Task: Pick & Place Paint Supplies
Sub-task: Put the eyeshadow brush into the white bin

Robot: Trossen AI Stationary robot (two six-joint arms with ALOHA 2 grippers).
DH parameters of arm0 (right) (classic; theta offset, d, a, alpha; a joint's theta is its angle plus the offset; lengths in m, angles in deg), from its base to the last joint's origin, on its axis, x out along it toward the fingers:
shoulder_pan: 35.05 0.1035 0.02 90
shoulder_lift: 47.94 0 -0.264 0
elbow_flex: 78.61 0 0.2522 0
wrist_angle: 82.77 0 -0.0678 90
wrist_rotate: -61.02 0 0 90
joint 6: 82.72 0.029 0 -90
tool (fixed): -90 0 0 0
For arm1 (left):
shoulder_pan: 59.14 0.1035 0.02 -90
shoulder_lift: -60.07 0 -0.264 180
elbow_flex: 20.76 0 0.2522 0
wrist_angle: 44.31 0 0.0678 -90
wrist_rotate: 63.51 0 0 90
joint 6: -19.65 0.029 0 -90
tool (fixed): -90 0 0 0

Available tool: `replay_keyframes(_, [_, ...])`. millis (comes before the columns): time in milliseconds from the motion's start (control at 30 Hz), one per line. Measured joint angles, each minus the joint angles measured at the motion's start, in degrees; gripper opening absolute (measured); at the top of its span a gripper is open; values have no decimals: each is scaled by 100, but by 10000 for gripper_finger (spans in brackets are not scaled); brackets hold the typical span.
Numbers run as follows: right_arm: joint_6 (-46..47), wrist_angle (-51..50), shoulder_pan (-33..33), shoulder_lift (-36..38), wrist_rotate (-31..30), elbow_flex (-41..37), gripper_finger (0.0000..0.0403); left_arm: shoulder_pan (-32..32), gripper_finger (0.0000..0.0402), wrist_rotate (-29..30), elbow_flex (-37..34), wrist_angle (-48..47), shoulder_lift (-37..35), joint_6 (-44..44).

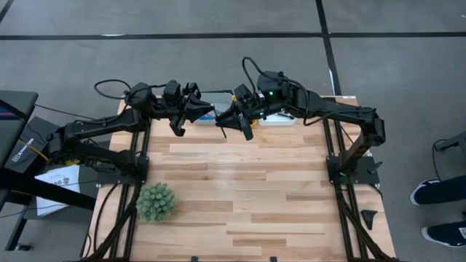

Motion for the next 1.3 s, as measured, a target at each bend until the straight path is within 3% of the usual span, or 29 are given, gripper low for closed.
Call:
replay_keyframes(667, [-108, -3, -75, 0, -2, -2, 13, 2, 0, 2, -2, -4, 0, -9])
replay_keyframes(933, [-178, 14, -79, 0, -22, -2, 10, 2, 2, 2, -2, 0, 0, -9])
replay_keyframes(1300, [-228, 28, -79, 38, -43, -4, 6, 221, 65, 62, -5, -273, -159, -23])
